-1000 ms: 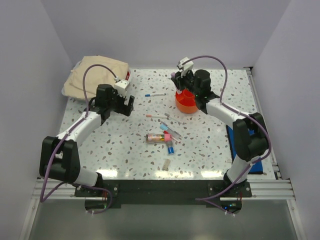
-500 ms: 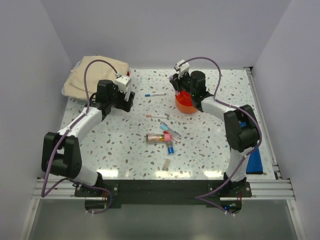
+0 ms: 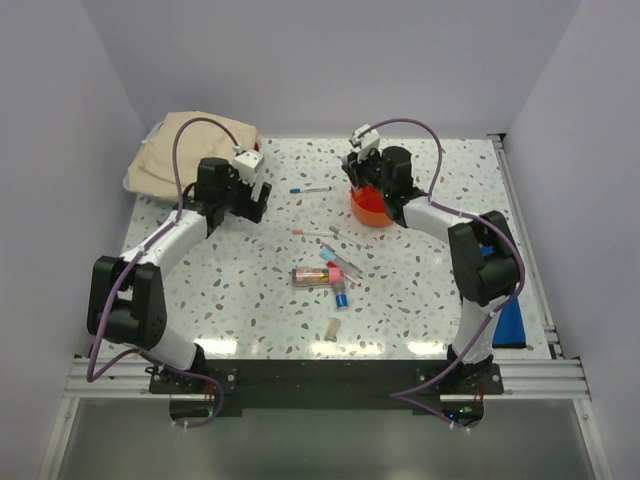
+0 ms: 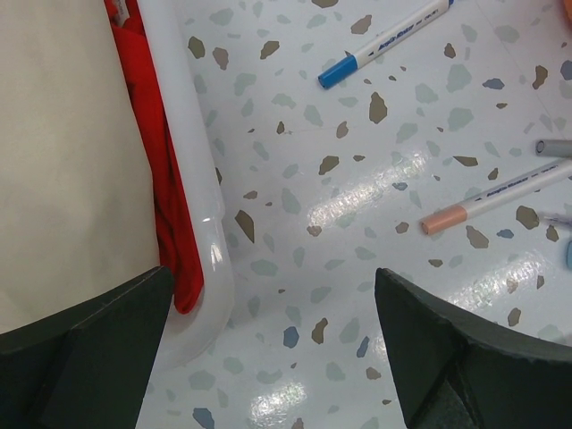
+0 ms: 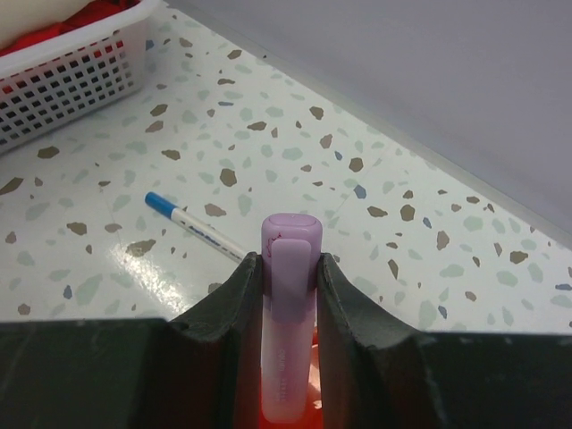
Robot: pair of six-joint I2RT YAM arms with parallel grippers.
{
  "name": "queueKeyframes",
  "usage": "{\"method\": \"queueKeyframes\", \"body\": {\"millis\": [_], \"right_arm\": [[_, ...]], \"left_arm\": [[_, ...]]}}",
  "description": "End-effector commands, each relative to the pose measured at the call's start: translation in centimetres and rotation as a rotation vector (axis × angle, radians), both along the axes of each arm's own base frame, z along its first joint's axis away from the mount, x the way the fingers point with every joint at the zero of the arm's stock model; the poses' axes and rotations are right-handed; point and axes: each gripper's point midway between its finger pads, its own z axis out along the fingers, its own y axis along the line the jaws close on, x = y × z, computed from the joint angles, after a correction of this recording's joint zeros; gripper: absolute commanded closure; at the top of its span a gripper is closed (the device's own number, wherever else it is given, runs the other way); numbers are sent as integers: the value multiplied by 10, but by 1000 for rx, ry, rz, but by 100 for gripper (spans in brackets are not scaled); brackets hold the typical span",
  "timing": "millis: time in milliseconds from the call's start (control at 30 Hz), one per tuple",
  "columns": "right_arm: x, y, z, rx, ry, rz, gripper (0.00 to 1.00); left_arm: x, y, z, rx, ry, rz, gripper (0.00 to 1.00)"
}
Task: Sort the stationery into containers
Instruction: Place the pen in the storage box, then pick up the stationery from the center of the board.
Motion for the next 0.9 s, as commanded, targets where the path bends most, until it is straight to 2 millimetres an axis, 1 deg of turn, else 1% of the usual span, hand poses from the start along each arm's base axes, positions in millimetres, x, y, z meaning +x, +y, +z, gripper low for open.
{"method": "queueKeyframes", "body": {"millis": [0,33,67,100,133,167,200,233,267,300,333,400,433,467,500,533,567,600,633,667,700,733,767,800,833,867], "right_arm": [[-1,-7,37,11,-101,-17,85],[-2,-6,37,9,-95,-11,76],[-4,-7,36,0,-83,-8,70],[-4,-7,42,3,-89,-7,57],[-6,-8,46,2,-91,-5,52],[-8,-8,45,-9,-83,-4,47],[-9,-9,50,-12,-86,0,44],[-12,-8,61,-12,-101,8,41],[-15,-9,62,-22,-85,15,38],[-18,-9,66,-25,-77,23,32],[-28,-3,74,-26,-78,79,32],[-49,6,66,-48,13,178,35],[-73,16,50,-58,114,293,36],[-83,21,51,-61,139,347,39],[-99,27,40,-74,201,398,40],[-120,28,17,-119,294,460,41],[-132,34,12,-136,321,511,42],[-148,43,1,-156,357,563,42],[-164,43,-13,-197,409,609,43],[-171,46,-26,-223,444,627,43],[-183,56,-34,-248,464,664,44],[-191,57,-43,-275,492,681,44],[-194,61,-56,-292,519,689,45],[-201,67,-63,-318,530,700,45],[-205,69,-70,-336,553,707,45],[-204,74,-71,-348,553,709,47]], "left_arm": [[17,-10,30,-27,-91,-24,0],[18,-10,30,-26,-91,-22,0],[17,-10,30,-25,-91,-22,0],[16,-10,30,-24,-92,-21,0],[16,-10,31,-24,-94,-22,0],[16,-9,32,-23,-95,-19,0],[16,-9,33,-23,-98,-19,0],[15,-9,34,-23,-102,-18,0],[14,-8,35,-23,-103,-16,0],[15,-7,38,-20,-111,-12,0],[14,-7,40,-19,-118,-9,0],[14,-4,45,-17,-132,3,0],[13,-3,51,-18,-147,13,0],[12,-2,52,-20,-149,18,0],[11,0,54,-24,-153,30,0],[8,1,60,-28,-164,33,0],[4,2,57,-29,-156,36,0],[1,3,57,-33,-154,43,0],[-4,5,61,-37,-164,46,0],[-9,8,56,-39,-153,53,0],[-13,9,55,-51,-147,62,0],[-16,15,59,-62,-156,77,0],[-21,17,53,-67,-143,82,0],[-23,19,53,-84,-139,93,0],[-26,25,56,-91,-147,108,0],[-30,27,53,-93,-138,110,0]]}}
